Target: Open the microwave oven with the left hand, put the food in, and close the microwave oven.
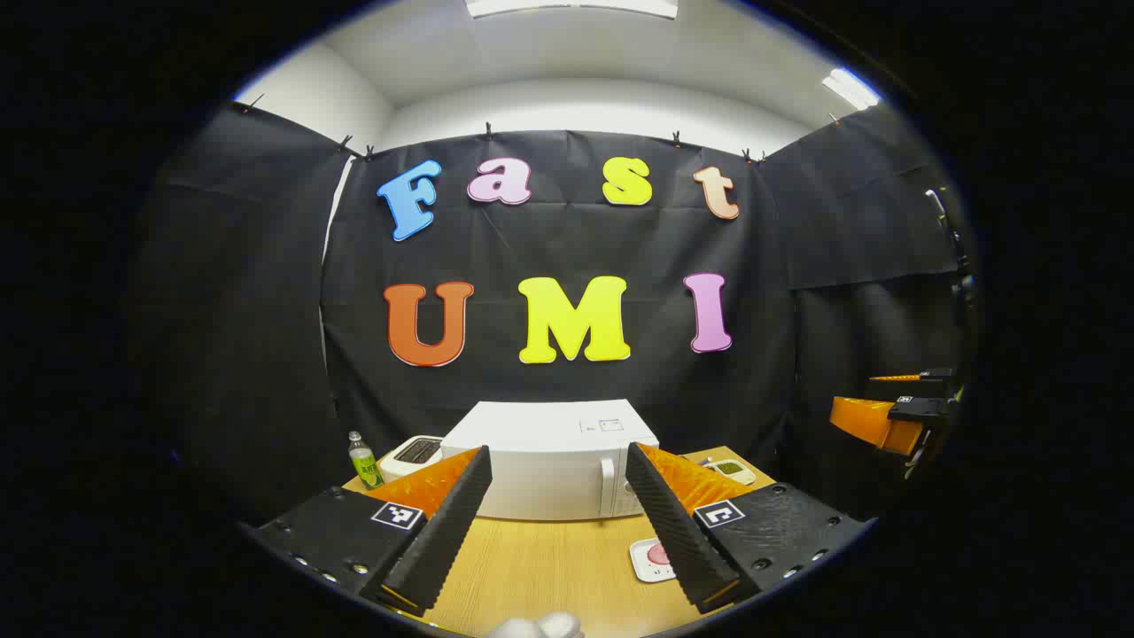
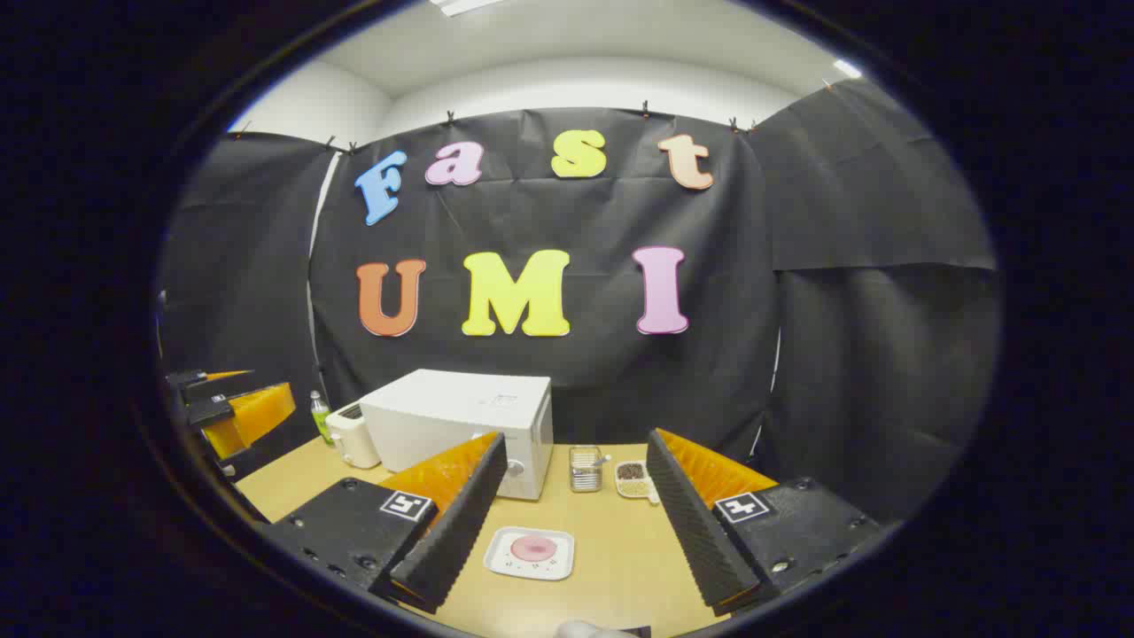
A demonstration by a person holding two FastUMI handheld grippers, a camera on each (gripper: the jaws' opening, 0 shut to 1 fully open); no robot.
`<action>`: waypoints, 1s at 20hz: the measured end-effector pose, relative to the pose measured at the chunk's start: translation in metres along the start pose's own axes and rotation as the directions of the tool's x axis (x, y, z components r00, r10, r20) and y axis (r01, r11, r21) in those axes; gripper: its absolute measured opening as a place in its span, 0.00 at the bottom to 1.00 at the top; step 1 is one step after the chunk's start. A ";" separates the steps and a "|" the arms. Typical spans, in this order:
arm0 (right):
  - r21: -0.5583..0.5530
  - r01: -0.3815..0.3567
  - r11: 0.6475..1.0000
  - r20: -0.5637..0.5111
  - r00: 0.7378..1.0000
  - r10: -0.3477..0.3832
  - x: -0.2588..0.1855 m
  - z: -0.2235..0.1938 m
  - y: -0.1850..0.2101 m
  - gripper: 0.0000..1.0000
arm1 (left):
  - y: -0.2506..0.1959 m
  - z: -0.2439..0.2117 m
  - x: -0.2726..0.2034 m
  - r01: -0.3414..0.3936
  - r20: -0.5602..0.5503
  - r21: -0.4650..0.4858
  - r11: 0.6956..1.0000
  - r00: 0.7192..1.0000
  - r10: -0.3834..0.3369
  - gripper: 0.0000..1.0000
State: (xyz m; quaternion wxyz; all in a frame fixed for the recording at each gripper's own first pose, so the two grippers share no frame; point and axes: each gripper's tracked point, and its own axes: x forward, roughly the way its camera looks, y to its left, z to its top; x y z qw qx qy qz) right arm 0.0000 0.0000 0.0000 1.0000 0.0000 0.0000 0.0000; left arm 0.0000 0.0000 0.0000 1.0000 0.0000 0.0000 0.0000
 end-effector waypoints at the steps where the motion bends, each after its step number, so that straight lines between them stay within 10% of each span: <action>1: 0.006 -0.004 1.000 -0.001 1.000 0.004 -0.002 -0.002 0.002 1.00 | 0.000 0.000 -0.001 0.000 -0.002 -0.009 1.000 1.000 0.000 0.95; 20: 0.034 0.026 0.999 -0.010 1.000 -0.025 -0.009 0.000 -0.023 1.00 | -0.018 -0.053 0.056 0.014 0.023 -0.030 0.999 1.000 -0.014 0.95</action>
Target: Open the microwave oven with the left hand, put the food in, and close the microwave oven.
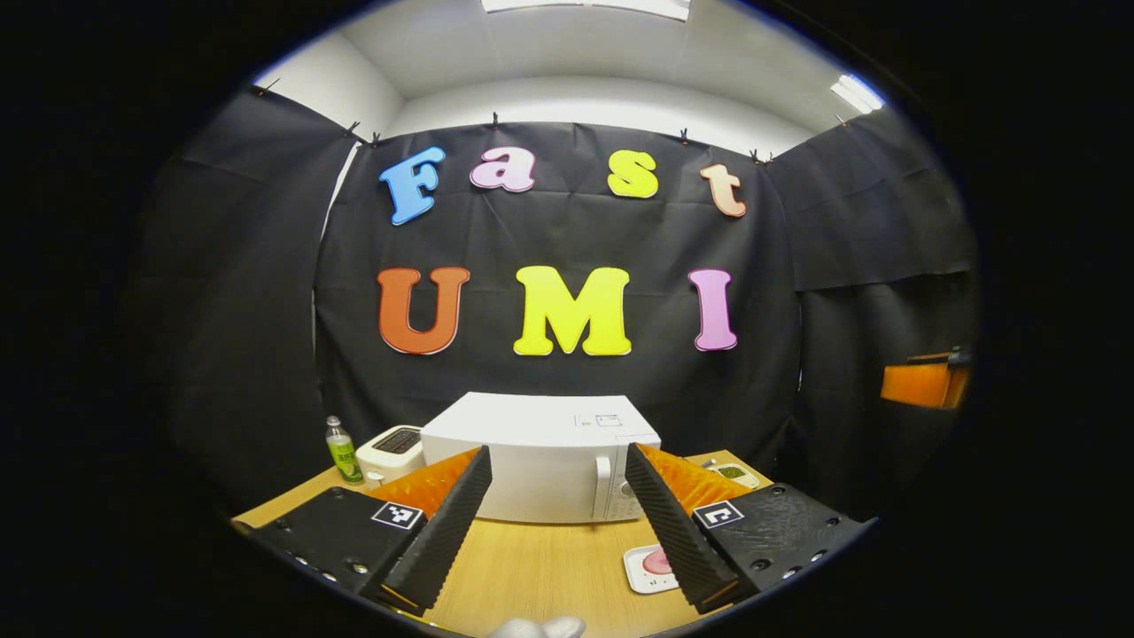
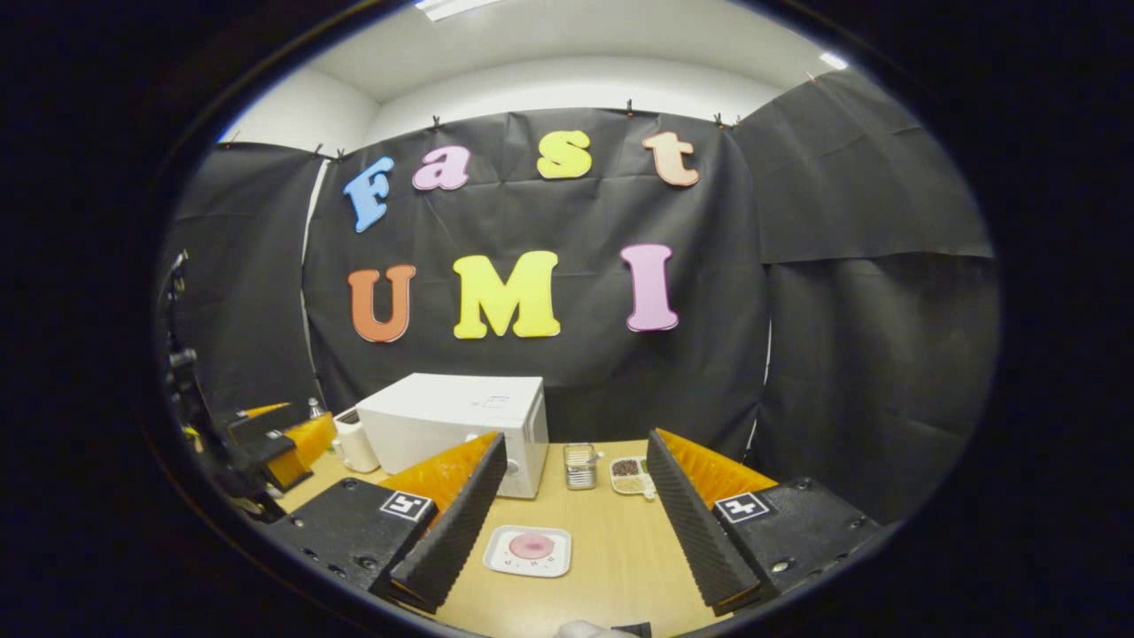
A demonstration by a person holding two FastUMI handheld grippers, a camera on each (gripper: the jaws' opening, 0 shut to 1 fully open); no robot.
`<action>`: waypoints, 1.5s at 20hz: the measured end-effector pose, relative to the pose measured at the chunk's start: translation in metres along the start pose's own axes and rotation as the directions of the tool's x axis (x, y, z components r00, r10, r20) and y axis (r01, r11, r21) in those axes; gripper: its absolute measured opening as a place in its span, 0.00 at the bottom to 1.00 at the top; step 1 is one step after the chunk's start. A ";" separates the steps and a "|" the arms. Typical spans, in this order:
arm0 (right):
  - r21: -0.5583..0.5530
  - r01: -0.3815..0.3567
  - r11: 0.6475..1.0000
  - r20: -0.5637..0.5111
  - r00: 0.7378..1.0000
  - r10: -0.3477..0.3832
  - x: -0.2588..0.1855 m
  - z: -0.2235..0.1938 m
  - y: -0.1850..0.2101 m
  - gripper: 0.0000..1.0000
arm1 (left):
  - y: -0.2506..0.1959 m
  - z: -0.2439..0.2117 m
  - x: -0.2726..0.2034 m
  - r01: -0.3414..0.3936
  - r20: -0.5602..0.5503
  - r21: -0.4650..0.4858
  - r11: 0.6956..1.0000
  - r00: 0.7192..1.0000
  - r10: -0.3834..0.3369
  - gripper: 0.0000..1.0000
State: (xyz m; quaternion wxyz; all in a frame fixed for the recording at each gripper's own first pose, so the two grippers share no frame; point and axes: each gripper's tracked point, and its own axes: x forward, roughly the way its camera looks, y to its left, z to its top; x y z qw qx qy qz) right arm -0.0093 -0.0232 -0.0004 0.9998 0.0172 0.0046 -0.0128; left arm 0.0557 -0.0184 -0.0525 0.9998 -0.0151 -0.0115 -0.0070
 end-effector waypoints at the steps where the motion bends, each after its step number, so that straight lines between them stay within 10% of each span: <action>1: -0.005 0.007 1.000 -0.007 1.000 -0.007 0.000 -0.001 -0.004 1.00 | -0.007 -0.016 0.011 0.014 -0.013 -0.001 1.000 1.000 -0.014 0.95; 11: -0.072 0.114 0.991 -0.054 0.992 -0.118 -0.008 0.006 -0.049 1.00 | -0.056 -0.178 0.154 0.076 -0.243 0.001 0.997 0.967 -0.073 0.95; 21: -0.075 0.184 0.980 -0.092 0.977 -0.191 -0.010 -0.006 -0.077 1.00 | -0.061 -0.176 0.227 0.045 -0.220 -0.005 0.999 0.975 -0.045 0.94; 30: -0.045 0.146 0.988 -0.105 0.983 -0.150 0.002 -0.008 -0.071 1.00 | -0.057 -0.190 0.235 0.051 -0.260 0.011 0.999 0.965 -0.046 0.24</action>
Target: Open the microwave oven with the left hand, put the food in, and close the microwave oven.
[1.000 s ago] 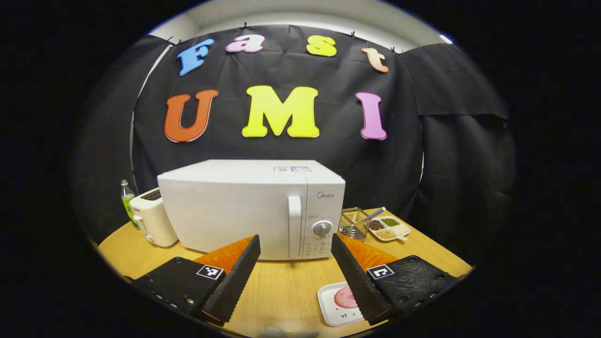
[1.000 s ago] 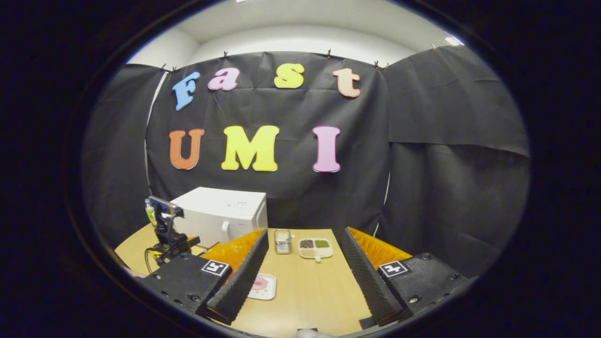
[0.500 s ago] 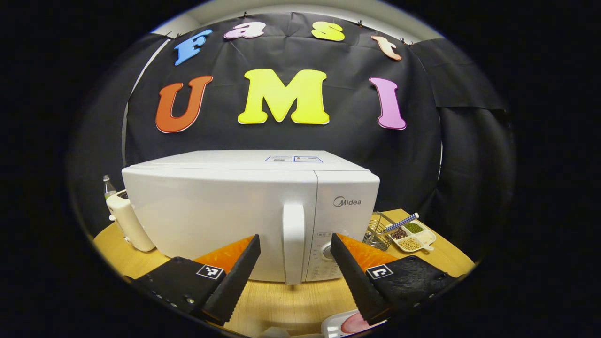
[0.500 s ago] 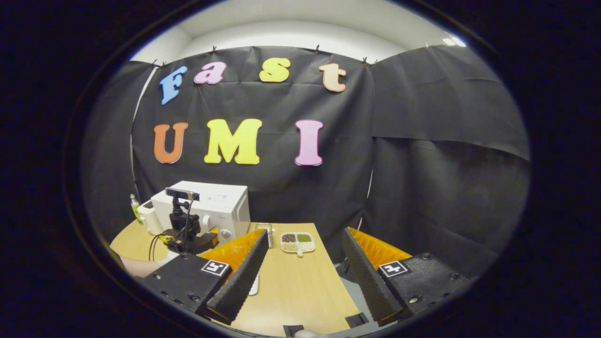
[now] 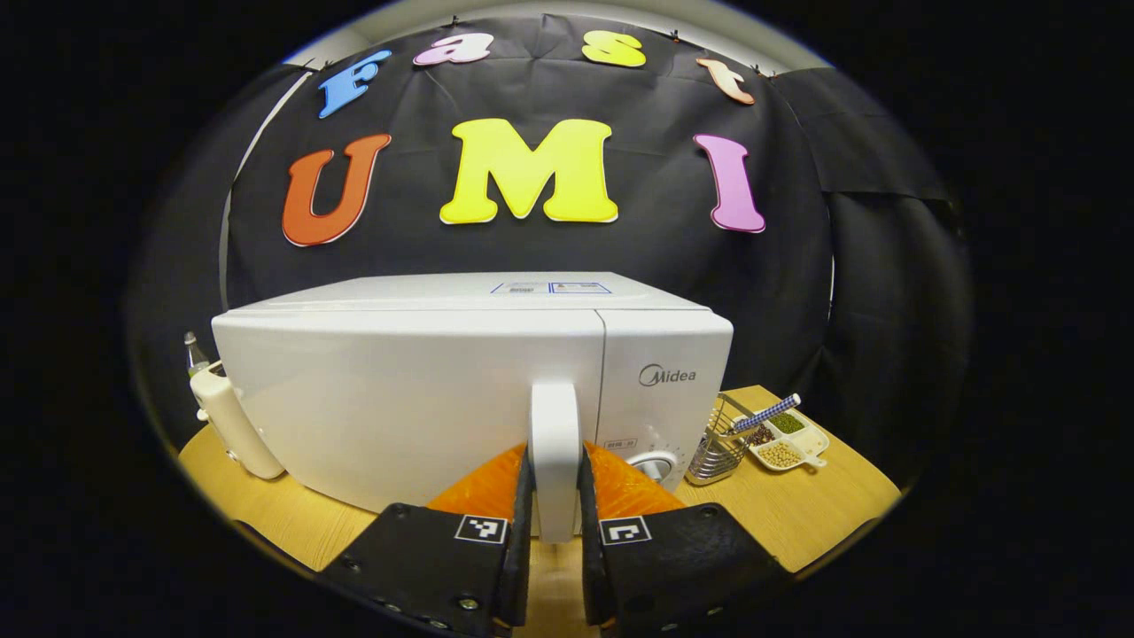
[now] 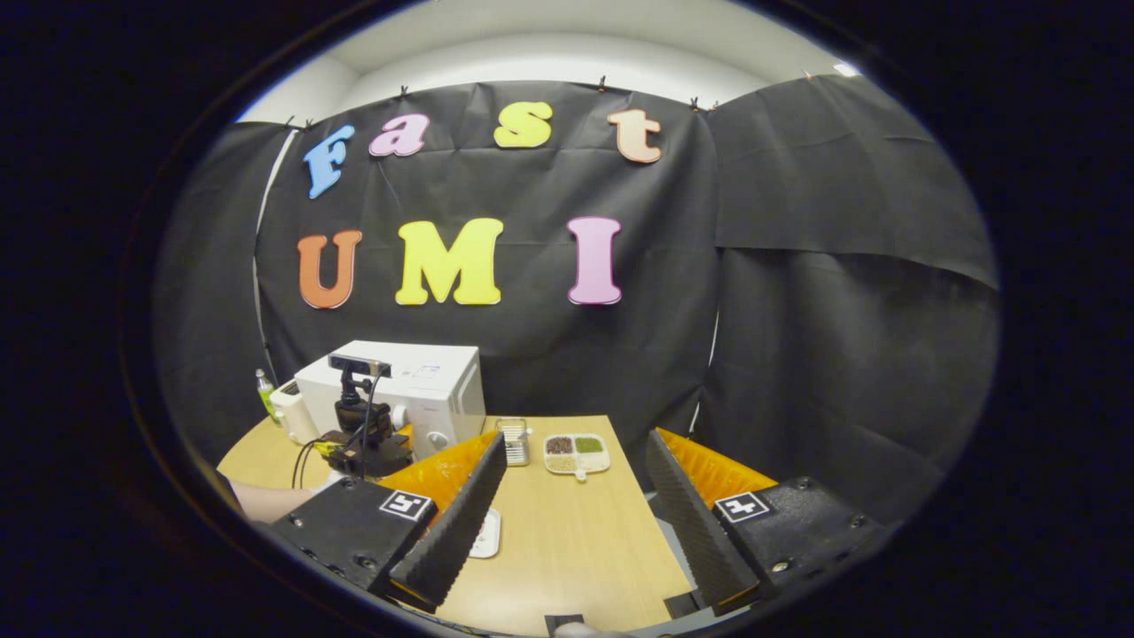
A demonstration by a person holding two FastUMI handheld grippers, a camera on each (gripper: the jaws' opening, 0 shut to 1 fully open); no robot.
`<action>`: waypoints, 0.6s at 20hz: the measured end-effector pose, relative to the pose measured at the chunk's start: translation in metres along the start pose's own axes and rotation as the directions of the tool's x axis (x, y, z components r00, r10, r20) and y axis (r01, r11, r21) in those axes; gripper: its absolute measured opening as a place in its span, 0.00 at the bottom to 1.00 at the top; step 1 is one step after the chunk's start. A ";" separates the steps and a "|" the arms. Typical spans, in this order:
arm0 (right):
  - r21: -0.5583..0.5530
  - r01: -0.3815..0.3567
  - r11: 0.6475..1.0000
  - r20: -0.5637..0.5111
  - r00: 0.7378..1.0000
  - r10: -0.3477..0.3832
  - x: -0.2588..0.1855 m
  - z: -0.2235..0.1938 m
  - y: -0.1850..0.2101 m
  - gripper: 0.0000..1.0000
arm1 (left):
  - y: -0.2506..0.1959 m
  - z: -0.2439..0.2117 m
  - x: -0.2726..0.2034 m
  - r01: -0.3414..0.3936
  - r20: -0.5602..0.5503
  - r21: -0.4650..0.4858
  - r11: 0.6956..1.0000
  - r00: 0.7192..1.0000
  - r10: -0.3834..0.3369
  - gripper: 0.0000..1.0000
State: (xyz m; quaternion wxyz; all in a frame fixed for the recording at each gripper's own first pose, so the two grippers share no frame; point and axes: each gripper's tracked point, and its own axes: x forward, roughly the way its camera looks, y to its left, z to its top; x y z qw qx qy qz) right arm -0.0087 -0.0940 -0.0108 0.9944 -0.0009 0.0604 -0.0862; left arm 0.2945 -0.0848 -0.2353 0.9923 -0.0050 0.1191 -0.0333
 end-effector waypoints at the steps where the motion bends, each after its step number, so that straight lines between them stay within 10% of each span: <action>1: 0.008 -0.006 1.000 -0.003 1.000 0.006 0.000 -0.001 0.001 1.00 | 0.000 -0.002 0.001 -0.014 -0.005 0.009 1.000 1.000 0.014 0.19; 12: -0.018 -0.026 1.000 0.018 0.999 0.026 -0.016 0.000 0.008 1.00 | 0.011 -0.020 -0.061 0.033 -0.024 0.025 0.999 0.999 -0.033 0.13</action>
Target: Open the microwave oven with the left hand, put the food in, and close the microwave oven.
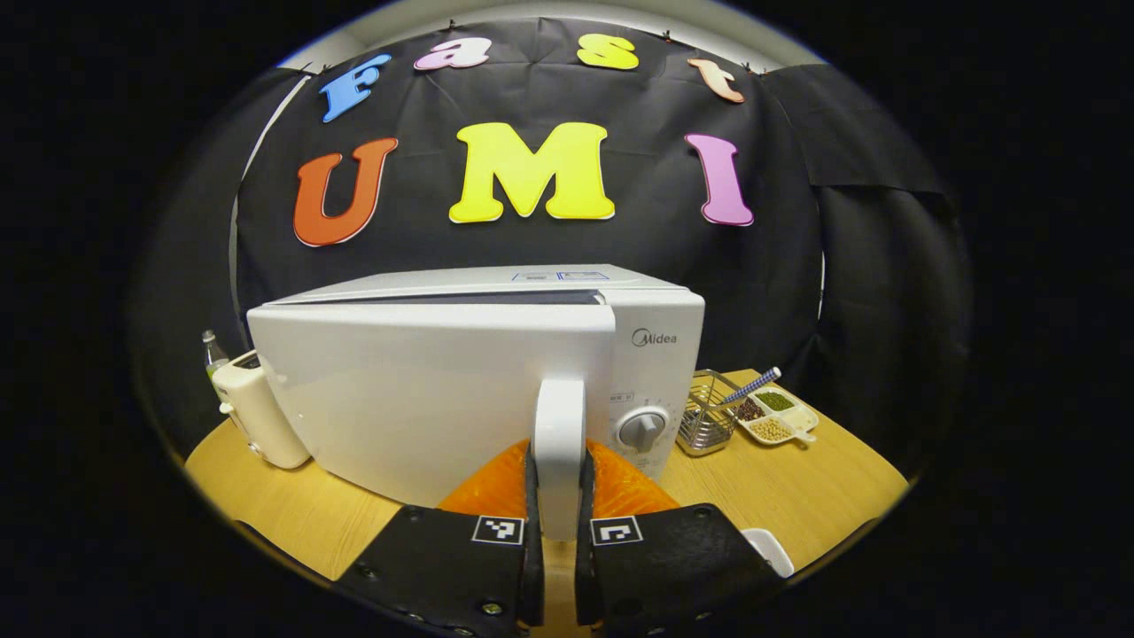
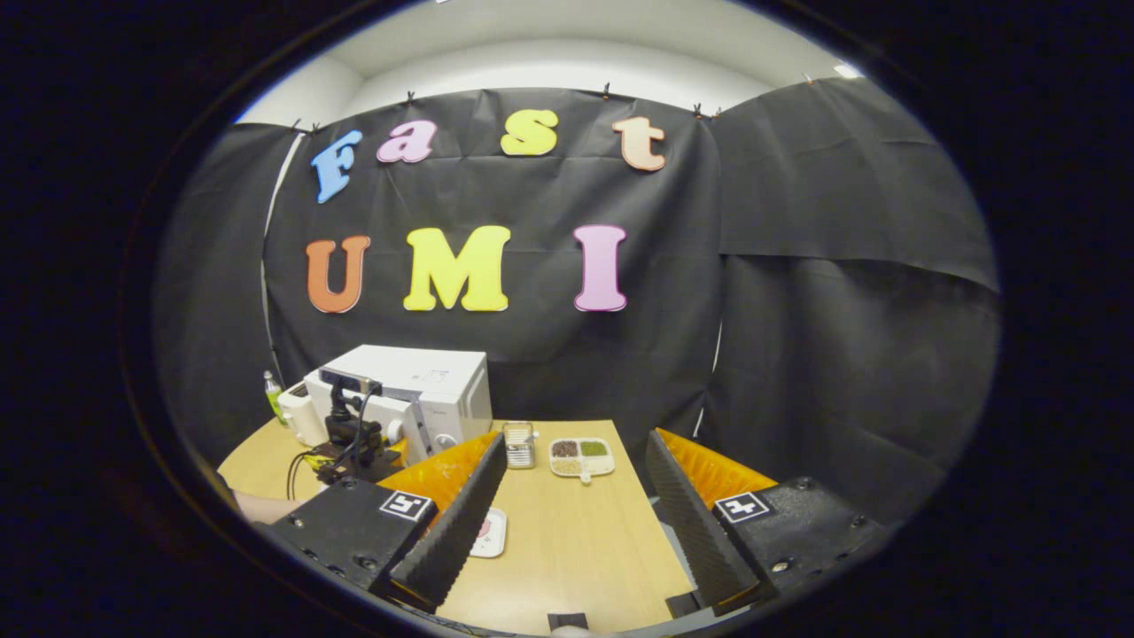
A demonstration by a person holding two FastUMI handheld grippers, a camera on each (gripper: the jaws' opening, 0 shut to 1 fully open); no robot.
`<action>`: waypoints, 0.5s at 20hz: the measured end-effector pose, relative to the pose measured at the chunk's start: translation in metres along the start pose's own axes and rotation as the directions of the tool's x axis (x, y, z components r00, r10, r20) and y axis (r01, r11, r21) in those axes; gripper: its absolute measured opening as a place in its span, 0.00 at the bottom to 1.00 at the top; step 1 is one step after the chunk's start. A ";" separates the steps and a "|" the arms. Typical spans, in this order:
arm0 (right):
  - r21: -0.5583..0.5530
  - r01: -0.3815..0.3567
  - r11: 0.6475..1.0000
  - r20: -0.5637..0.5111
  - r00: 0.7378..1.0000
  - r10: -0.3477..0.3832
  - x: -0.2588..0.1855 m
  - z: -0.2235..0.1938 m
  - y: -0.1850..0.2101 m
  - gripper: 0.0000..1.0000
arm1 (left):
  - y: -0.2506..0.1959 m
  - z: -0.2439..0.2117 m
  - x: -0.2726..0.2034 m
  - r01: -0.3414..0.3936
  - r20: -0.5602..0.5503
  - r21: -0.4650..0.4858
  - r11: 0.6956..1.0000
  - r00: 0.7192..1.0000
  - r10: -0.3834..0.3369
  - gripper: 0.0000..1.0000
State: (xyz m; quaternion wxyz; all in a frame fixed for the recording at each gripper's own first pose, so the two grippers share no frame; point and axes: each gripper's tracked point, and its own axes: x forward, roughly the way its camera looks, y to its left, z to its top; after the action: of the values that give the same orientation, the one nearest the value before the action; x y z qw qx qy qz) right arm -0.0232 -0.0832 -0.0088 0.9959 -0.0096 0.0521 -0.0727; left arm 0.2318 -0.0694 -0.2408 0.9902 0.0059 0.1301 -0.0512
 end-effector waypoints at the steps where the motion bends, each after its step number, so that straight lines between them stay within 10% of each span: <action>1: -0.004 -0.012 1.000 -0.005 1.000 0.012 0.000 -0.003 0.004 1.00 | 0.003 -0.004 -0.012 0.016 -0.015 -0.003 1.000 1.000 -0.016 0.13; 10: -0.044 -0.181 0.982 -0.013 0.983 0.181 -0.004 -0.003 0.077 1.00 | 0.067 -0.033 -0.117 -0.128 -0.045 -0.029 0.991 0.991 0.127 0.13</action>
State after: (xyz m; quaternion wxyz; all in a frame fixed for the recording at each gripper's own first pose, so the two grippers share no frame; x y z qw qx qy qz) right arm -0.0164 -0.0068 -0.0133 0.9977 -0.0270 0.0587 0.0194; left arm 0.1172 0.0100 -0.2429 0.9884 -0.0007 0.1515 0.0145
